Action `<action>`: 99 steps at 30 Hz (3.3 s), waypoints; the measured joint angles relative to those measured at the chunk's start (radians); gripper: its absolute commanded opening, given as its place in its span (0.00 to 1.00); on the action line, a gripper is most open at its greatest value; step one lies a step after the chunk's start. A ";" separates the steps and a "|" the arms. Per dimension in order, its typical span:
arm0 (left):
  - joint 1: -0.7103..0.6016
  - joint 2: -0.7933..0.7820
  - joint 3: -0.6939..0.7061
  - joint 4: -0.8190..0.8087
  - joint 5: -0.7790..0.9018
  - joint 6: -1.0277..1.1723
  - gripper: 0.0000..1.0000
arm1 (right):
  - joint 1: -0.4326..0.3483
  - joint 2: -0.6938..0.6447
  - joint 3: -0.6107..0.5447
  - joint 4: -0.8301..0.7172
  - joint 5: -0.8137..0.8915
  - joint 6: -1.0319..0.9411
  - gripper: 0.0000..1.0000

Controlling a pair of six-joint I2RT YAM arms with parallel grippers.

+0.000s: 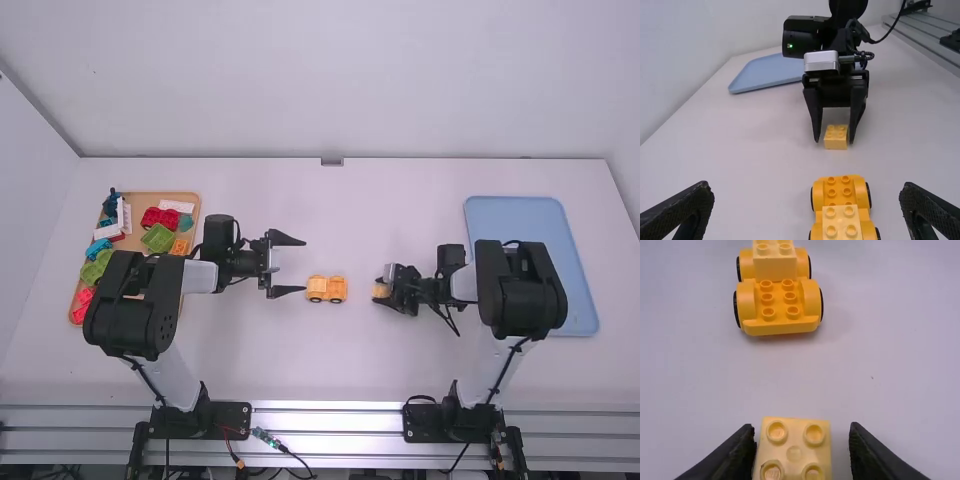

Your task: Assemble lego blocks to make yellow taxi

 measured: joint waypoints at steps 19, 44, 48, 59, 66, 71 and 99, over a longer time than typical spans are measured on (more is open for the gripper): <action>0.000 0.000 0.000 -0.043 0.000 0.008 0.99 | 0.000 0.000 0.000 -0.001 0.002 0.000 0.49; -0.124 0.001 0.000 -0.180 -0.200 0.117 0.99 | 0.000 0.000 0.000 0.003 -0.013 0.000 0.25; -0.123 0.028 0.000 -0.140 -0.201 0.116 0.99 | 0.000 0.000 0.000 0.003 -0.013 0.000 0.25; -0.123 0.218 0.001 0.101 -0.131 0.024 0.99 | 0.000 0.000 0.001 0.003 -0.055 0.000 0.27; -0.156 0.318 0.071 0.094 -0.128 -0.040 0.99 | 0.024 0.000 0.052 -0.119 -0.073 -0.001 0.27; -0.194 0.359 0.113 0.082 -0.144 -0.094 0.99 | 0.060 0.000 0.117 -0.204 -0.075 -0.002 0.26; -0.197 0.358 0.076 0.192 -0.204 -0.140 0.49 | 0.180 0.000 0.231 -0.257 -0.146 0.033 0.28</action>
